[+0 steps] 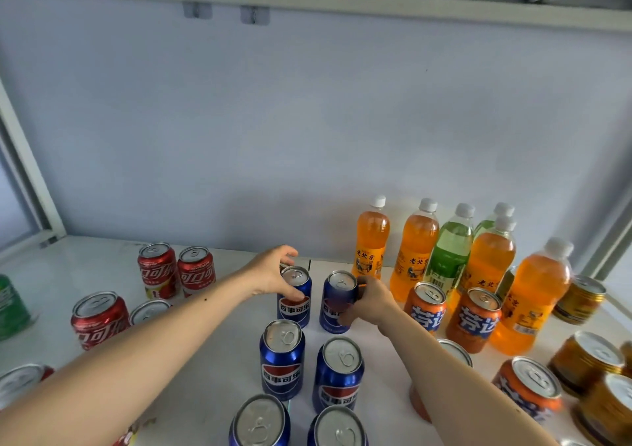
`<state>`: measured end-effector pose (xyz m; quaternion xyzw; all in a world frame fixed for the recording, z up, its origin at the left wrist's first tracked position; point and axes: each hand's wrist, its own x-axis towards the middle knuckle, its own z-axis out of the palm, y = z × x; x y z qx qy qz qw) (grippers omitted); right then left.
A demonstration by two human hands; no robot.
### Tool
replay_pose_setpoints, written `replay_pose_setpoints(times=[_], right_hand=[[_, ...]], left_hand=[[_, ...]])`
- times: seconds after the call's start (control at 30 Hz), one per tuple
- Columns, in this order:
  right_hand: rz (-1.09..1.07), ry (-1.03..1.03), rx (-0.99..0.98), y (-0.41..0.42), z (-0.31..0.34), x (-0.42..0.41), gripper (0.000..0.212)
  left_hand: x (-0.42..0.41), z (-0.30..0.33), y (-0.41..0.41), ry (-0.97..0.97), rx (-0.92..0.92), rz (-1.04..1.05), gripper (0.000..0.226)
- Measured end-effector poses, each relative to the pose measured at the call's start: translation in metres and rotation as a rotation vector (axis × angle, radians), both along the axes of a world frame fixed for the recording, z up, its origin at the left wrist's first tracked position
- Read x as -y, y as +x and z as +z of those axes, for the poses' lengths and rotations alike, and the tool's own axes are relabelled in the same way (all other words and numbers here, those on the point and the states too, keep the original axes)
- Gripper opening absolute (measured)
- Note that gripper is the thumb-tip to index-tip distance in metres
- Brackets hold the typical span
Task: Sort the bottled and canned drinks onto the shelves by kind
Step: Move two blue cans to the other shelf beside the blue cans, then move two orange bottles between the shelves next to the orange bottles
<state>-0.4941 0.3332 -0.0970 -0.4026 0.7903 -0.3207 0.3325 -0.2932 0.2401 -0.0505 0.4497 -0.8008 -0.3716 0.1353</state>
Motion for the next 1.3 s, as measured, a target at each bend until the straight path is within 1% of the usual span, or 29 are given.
replay_pose_setpoints(times=[0.13, 0.37, 0.43, 0.53, 0.63, 0.77, 0.87, 1.03, 1.17, 1.23, 1.3], right_hand=[[-0.014, -0.057, -0.063, -0.001, 0.022, -0.01, 0.085], [-0.039, -0.204, -0.15, 0.001, 0.064, -0.043, 0.1], [-0.053, -0.247, -0.169, -0.004, 0.074, -0.053, 0.098], [-0.106, -0.295, -0.197, -0.016, 0.086, -0.067, 0.088], [-0.144, -0.305, -0.246, -0.033, 0.095, -0.077, 0.084], [-0.14, -0.262, -0.332, -0.06, 0.102, -0.081, 0.08], [-0.11, -0.22, -0.358, -0.081, 0.105, -0.076, 0.087], [-0.126, -0.207, -0.359, -0.103, 0.102, -0.056, 0.101], [-0.158, -0.235, -0.359, -0.11, 0.093, -0.043, 0.104], [-0.197, -0.252, -0.375, -0.111, 0.089, -0.037, 0.102], [-0.239, -0.234, -0.406, -0.11, 0.084, -0.033, 0.092]], left_hand=[[-0.004, 0.016, -0.004, -0.011, -0.033, -0.055, 0.09], [-0.021, 0.042, -0.024, -0.116, -0.087, -0.144, 0.084], [-0.026, 0.047, -0.031, -0.138, -0.1, -0.167, 0.083], [-0.032, 0.054, -0.043, -0.177, -0.102, -0.196, 0.085], [-0.036, 0.057, -0.056, -0.203, -0.101, -0.203, 0.089], [-0.036, 0.058, -0.078, -0.231, -0.071, -0.193, 0.091], [-0.031, 0.056, -0.097, -0.218, -0.064, -0.159, 0.094], [-0.021, 0.048, -0.13, -0.175, -0.058, -0.078, 0.104], [-0.011, 0.042, -0.148, -0.164, -0.067, -0.003, 0.109], [-0.005, 0.039, -0.155, -0.157, -0.074, 0.025, 0.114], [-0.001, 0.037, -0.16, -0.143, -0.077, 0.042, 0.115]])
